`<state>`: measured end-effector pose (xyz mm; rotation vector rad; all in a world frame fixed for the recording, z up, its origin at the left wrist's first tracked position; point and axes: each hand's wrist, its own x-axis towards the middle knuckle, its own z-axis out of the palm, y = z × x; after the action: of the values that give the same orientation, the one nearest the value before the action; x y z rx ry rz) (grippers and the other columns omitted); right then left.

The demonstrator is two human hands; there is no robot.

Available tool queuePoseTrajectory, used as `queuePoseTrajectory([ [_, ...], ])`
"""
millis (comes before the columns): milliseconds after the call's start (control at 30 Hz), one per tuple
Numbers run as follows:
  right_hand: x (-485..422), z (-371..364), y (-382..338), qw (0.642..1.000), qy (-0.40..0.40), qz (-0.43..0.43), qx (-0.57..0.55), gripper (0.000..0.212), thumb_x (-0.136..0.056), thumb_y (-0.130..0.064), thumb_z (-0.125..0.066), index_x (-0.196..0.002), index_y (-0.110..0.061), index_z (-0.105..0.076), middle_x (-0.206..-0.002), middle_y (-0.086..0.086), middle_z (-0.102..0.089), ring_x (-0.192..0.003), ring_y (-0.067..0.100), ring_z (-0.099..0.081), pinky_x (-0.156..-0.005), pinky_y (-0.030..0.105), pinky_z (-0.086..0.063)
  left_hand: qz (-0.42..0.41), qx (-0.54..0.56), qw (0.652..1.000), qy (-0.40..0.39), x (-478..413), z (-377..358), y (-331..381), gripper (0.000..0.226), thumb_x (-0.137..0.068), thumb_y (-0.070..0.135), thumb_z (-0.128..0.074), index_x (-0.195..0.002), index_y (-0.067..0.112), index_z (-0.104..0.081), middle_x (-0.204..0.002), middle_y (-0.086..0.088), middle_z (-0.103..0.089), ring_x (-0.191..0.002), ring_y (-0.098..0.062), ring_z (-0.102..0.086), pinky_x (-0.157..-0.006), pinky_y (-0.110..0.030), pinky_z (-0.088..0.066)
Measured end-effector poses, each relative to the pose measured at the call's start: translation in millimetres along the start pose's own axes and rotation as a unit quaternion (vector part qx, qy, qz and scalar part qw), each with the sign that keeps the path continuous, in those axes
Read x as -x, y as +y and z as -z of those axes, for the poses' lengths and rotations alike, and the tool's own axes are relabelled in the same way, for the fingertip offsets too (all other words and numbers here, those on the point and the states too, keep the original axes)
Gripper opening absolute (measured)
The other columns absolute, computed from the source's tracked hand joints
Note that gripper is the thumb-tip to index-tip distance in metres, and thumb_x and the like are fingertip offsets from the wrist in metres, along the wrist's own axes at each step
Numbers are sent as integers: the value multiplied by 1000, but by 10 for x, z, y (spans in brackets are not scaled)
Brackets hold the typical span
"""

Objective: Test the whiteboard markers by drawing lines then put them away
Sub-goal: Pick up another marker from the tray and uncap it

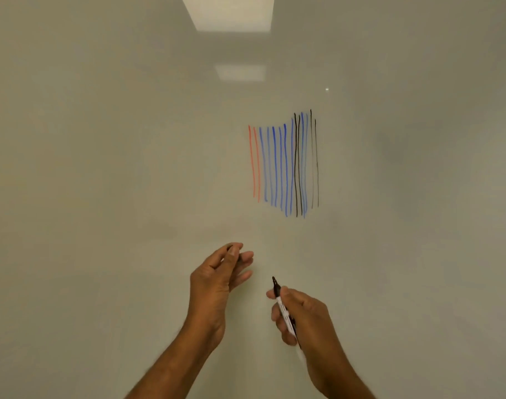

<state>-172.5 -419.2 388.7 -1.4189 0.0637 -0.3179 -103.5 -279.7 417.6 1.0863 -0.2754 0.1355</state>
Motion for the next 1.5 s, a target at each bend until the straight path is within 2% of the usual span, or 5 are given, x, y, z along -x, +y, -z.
queuePoseTrajectory([
  [400,-481,217,-927,939,-72,116,-315,31,-94,3,-51,-122,-2,-65,-100,20,-69,-85,23,-67,-69,27,-58,-262,-156,952,12,-475,-74,330,21,-99,25,-63,-116,19,-74,-112,10,-76,-115,-5,-67,-104,-28,-51],
  [600,-647,240,-1245,953,69,269,-123,41,-94,-41,-50,-119,-16,-69,-104,11,-75,-102,23,-70,-87,36,-53,-343,-215,914,12,-835,-150,428,39,-102,23,-58,-141,25,-58,-138,10,-64,-144,3,-39,-117,-15,-30],
  [800,-832,222,-1435,909,192,367,-37,19,-101,-28,-54,-104,-13,-66,-91,1,-77,-97,8,-69,-90,25,-48,-396,-267,878,25,-1177,-246,461,38,-104,26,-53,-140,16,-60,-150,8,-53,-148,0,-32,-121,-21,-28],
  [900,-904,237,-1519,892,195,406,-34,13,-95,-23,-63,-102,-12,-65,-94,7,-74,-92,13,-70,-73,9,-49,-431,-300,851,27,-1298,-293,451,39,-104,24,-52,-141,14,-58,-151,6,-52,-150,-4,-31,-123,-29,-29],
  [1500,-1346,279,-1868,854,187,482,61,21,-97,-24,-61,-114,-12,-66,-101,-3,-70,-92,4,-66,-75,14,-52,-528,-341,775,63,-1742,-326,171,49,-106,29,-42,-144,-1,-52,-154,-12,-49,-153,-28,-31,-126,-43,-25],
])
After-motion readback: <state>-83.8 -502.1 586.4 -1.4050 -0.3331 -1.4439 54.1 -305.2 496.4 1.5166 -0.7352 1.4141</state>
